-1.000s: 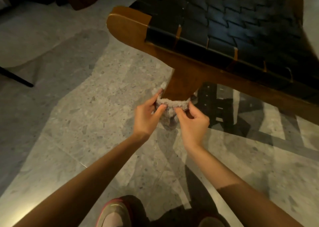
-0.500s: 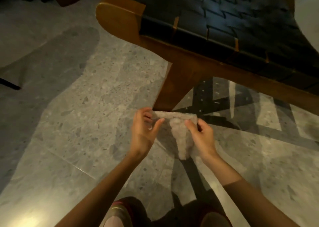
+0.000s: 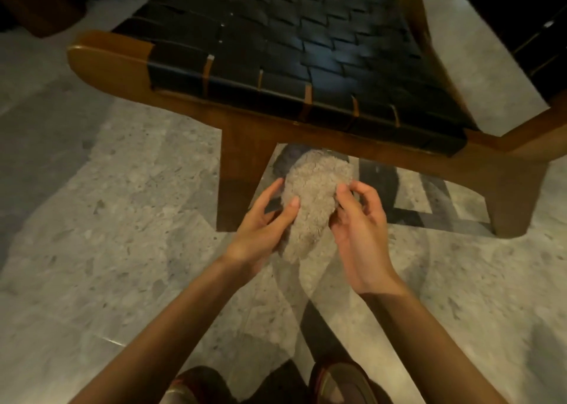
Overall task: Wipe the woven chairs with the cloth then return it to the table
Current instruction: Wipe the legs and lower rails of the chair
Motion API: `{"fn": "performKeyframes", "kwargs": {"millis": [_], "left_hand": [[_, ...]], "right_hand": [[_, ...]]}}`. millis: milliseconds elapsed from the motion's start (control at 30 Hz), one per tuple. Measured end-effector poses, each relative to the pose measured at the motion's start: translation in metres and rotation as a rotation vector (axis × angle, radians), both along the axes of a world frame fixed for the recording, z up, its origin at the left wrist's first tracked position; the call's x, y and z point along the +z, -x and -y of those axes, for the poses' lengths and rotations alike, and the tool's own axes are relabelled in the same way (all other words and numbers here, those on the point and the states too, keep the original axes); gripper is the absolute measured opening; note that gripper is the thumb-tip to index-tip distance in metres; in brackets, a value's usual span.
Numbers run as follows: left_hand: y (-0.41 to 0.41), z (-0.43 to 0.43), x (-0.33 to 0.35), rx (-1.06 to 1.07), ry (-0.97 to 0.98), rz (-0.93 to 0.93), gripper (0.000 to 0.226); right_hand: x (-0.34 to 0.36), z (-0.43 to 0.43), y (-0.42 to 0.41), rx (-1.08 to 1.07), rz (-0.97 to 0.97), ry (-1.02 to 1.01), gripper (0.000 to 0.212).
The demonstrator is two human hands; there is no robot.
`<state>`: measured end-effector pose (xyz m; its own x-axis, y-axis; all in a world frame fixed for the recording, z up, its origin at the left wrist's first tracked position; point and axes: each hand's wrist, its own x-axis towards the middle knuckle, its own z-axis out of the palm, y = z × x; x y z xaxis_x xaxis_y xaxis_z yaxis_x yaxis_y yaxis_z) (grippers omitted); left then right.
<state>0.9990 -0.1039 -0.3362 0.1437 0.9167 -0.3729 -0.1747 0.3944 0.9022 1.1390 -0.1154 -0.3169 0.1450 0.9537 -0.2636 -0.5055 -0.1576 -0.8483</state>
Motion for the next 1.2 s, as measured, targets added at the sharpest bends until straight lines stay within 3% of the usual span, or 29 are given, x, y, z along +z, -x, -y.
{"fn": "performKeyframes", "kwargs": {"millis": [133, 233, 367, 567, 800, 1100, 1200], "left_hand": [[-0.012, 0.0, 0.014, 0.143, -0.021, 0.159, 0.059], [-0.019, -0.004, 0.026, 0.195, -0.071, 0.263, 0.05], [-0.021, -0.007, 0.04, 0.146, -0.138, 0.354, 0.046], [-0.04, -0.013, 0.035, 0.047, -0.14, 0.42, 0.043], [-0.104, -0.026, 0.015, -0.157, -0.069, 0.416, 0.04], [-0.175, -0.04, 0.003, -0.284, 0.12, 0.427, 0.035], [-0.164, -0.039, 0.003, -0.272, 0.107, 0.482, 0.034]], "right_hand": [[0.01, -0.002, -0.003, -0.116, -0.111, 0.051, 0.023], [0.02, -0.007, -0.002, -0.082, -0.234, 0.06, 0.024], [0.029, -0.011, 0.0, -0.033, -0.4, 0.087, 0.031], [0.025, -0.011, -0.019, -0.099, -0.497, 0.118, 0.025], [0.007, -0.015, -0.086, -0.308, -0.38, 0.212, 0.013], [-0.006, -0.019, -0.154, -0.431, -0.309, 0.176, 0.017], [-0.01, -0.022, -0.144, -0.438, -0.22, 0.173, 0.03]]}}
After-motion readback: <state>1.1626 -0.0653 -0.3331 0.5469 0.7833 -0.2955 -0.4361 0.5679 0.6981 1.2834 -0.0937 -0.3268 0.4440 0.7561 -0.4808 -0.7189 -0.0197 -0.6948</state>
